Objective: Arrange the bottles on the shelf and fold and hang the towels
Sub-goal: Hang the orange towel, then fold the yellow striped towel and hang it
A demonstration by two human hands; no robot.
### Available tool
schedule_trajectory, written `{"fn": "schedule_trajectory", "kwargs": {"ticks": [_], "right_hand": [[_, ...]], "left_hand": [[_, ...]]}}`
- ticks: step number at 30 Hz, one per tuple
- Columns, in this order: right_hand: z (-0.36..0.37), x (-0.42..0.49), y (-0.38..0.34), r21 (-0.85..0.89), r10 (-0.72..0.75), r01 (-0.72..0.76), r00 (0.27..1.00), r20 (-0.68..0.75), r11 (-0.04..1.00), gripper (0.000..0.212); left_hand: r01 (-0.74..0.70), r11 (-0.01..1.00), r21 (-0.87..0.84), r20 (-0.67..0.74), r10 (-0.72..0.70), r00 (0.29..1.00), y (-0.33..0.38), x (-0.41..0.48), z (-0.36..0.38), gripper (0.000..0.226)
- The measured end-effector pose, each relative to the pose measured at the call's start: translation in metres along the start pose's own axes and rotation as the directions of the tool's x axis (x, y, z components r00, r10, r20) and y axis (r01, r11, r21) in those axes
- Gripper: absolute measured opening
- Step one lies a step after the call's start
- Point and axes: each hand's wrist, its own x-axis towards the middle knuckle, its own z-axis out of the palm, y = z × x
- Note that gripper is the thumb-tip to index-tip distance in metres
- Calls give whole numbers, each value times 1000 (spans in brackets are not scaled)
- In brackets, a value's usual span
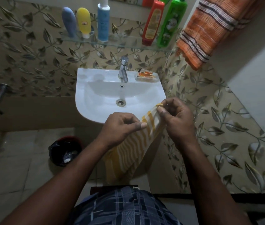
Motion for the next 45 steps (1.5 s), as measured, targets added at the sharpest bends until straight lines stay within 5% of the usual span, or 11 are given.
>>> {"fn": "schedule_trajectory", "kwargs": {"ticks": [4,7,18,24,28,36,40,45], "right_hand": [[-1,-4,8,-21,57,-58,996,-63,998,7],[-2,-8,16,19,124,-123,989,-76,992,7],[-10,-7,26,74,203,-201,979,-19,977,10],[-20,-12,32,80,205,-202,978,-32,976,11],[-28,-15,43,73,189,-183,979,-74,980,13],[-36,-18,44,-190,10,-39,989,-150,981,15],[-31,-21,47,-436,-248,203,968,-47,877,26],[-29,-19,46,-461,-292,282,955,49,842,33]], "left_hand": [[-86,972,219,57,76,996,-6,-7,-5,39],[-76,963,259,-45,91,995,-8,-10,-1,40],[111,981,158,-304,-58,951,-10,-10,21,29],[221,971,93,-188,-201,961,-10,-13,39,15],[264,964,-23,-240,-261,935,-6,-15,53,14],[157,988,7,-318,-146,937,3,-18,75,14],[93,991,100,-346,-53,937,4,-19,79,13],[14,939,344,-324,104,940,7,-19,79,20]]}}
